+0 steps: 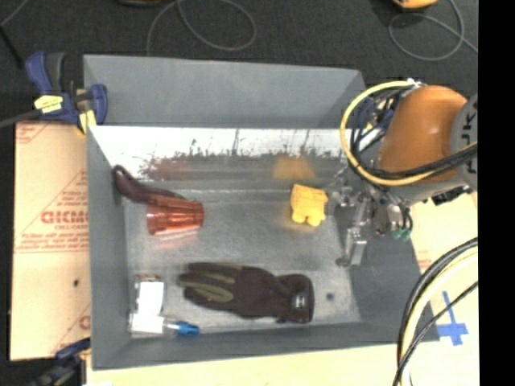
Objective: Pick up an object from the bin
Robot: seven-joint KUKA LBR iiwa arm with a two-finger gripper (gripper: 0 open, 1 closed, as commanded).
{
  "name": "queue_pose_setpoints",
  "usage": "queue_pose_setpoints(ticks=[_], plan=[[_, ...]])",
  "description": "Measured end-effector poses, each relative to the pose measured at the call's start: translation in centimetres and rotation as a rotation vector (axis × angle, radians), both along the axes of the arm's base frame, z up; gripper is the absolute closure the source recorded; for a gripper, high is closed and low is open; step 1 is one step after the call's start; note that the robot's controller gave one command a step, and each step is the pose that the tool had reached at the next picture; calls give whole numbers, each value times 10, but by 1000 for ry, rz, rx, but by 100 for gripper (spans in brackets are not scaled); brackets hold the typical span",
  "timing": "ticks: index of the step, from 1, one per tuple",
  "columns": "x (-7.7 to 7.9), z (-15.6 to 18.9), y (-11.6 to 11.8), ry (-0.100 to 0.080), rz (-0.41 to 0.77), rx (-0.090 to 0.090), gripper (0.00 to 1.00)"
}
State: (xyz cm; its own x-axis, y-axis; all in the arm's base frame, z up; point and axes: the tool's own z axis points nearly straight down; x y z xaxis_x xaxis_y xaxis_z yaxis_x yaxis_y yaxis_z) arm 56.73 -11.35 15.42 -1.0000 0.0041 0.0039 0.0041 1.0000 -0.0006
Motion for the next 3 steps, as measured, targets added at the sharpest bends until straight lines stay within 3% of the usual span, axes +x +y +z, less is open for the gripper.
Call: queue_pose_setpoints(ticks=[1, 2, 3], plan=[[2, 5, 0, -8, 2, -1, 0], [-10, -13, 31, -9, 51, -4, 0], [-40, -54, 48, -11, 20, 1, 0]])
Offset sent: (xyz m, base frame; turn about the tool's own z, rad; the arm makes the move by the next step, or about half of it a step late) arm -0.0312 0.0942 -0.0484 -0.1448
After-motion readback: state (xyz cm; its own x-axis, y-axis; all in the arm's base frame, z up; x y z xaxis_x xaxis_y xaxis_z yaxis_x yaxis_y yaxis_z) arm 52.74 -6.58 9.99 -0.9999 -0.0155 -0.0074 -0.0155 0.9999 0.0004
